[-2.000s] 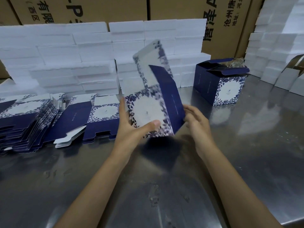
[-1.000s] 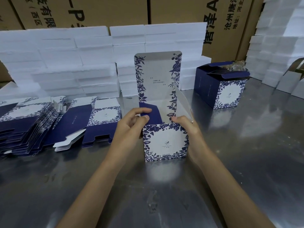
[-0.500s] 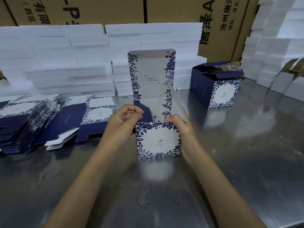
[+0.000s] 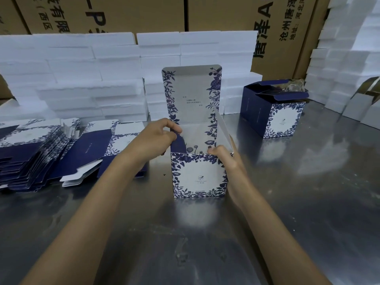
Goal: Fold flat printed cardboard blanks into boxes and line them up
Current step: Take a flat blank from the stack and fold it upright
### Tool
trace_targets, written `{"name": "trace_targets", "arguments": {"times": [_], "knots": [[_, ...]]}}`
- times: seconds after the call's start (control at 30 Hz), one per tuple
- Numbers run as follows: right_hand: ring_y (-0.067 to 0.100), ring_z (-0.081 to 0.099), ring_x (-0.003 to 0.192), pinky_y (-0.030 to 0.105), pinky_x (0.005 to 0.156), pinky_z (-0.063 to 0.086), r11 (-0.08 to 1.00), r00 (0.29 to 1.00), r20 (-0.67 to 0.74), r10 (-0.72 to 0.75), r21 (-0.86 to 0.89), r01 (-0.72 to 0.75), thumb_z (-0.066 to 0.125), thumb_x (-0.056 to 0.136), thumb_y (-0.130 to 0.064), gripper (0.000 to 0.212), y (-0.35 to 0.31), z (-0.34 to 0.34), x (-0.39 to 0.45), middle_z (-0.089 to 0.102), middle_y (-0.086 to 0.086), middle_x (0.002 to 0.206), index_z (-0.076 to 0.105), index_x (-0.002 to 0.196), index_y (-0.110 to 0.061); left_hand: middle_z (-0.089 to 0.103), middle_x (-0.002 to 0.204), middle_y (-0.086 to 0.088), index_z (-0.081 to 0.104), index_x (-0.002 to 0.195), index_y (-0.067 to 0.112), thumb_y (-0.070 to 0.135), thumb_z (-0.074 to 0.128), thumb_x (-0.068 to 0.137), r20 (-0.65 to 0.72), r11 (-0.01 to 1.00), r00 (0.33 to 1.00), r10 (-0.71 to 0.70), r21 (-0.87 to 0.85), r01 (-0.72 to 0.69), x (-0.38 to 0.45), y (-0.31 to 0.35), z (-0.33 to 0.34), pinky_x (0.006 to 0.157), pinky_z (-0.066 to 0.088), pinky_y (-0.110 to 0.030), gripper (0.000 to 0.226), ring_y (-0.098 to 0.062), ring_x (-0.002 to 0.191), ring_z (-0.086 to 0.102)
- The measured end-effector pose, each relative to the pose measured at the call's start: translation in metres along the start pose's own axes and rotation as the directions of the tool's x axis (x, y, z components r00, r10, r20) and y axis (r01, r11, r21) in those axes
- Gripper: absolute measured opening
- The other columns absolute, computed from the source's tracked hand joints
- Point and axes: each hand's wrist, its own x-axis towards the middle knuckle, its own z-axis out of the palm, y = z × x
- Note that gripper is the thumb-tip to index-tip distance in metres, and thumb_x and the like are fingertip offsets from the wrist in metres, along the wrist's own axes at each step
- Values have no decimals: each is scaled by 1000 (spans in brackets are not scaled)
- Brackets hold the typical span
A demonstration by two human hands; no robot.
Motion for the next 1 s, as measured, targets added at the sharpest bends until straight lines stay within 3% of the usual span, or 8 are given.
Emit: {"name": "trace_targets", "arguments": {"times": [0.1, 0.27, 0.47, 0.53, 0.67, 0.77, 0.9, 1.0], "knots": [[17, 67, 116, 42, 99, 53, 1000, 1000, 13, 5, 11, -5, 70, 72, -44, 70, -1, 0, -1, 70, -6, 127, 54, 140, -41, 58, 59, 10, 67, 100, 20, 22, 58, 97, -21, 999, 1000, -9, 33, 9, 7, 2, -2, 47, 39, -15, 10, -6, 44, 44], [2, 65, 107, 26, 87, 46, 1000, 1000, 10, -12, -22, 12, 69, 69, -47, 72, -8, 3, -5, 68, -11, 128, 54, 139, -41, 58, 72, 9, 68, 95, 20, 10, 47, 99, -20, 994, 999, 47, 103, -45, 13, 6, 2, 41, 31, -10, 24, 4, 39, 43], [2, 67, 111, 17, 84, 54, 1000, 1000, 16, 3, -7, -3, 74, 70, -48, 74, -14, 3, -9, 70, -14, 126, 54, 141, -39, 60, 89, -7, 68, 98, 23, 20, 55, 98, -150, 992, 989, 7, -124, -26, 7, -9, 11, 63, 43, -25, 14, -18, 78, 54], [6, 65, 119, 24, 93, 55, 1000, 999, 38, 30, -1, -30, 78, 70, -54, 81, -16, 2, -10, 67, -11, 134, 52, 144, -38, 61, 95, -11, 69, 99, 25, 18, 54, 98, -196, 978, 981, -3, -203, -38, 2, -13, 18, 72, 45, -30, 17, -19, 83, 54], [20, 58, 133, 50, 119, 37, 980, 984, 71, 162, 110, -169, 71, 68, -79, 93, -27, 1, -9, 62, -4, 143, 52, 147, -34, 67, 117, -9, 71, 102, 38, 33, 58, 96, -191, 906, 982, 2, -416, -83, -11, -19, 32, 89, 49, -35, 16, -15, 95, 65], [27, 64, 126, 50, 114, 44, 945, 972, 163, 167, 254, -205, 63, 86, -68, 69, -30, -2, -7, 68, 7, 135, 63, 139, -24, 71, 114, 10, 70, 104, 48, 39, 58, 90, -127, 852, 992, -5, -520, -62, -15, -25, 38, 94, 52, -34, 20, -9, 103, 69], [25, 65, 124, 51, 115, 41, 960, 979, 65, 193, 192, -202, 77, 76, -52, 70, -26, -8, -3, 69, 1, 133, 58, 140, -32, 74, 107, 17, 67, 111, 51, 44, 59, 85, -80, 843, 997, 8, -535, -50, -17, -28, 38, 90, 52, -33, 28, -8, 102, 71], [24, 71, 113, 50, 109, 46, 968, 979, 4, 206, 144, -205, 80, 70, -49, 60, -26, -10, -3, 74, 0, 122, 66, 125, -30, 72, 110, 20, 66, 113, 51, 43, 59, 89, -87, 847, 996, 19, -528, -62, -19, -30, 37, 88, 51, -30, 27, -7, 105, 70]]}}
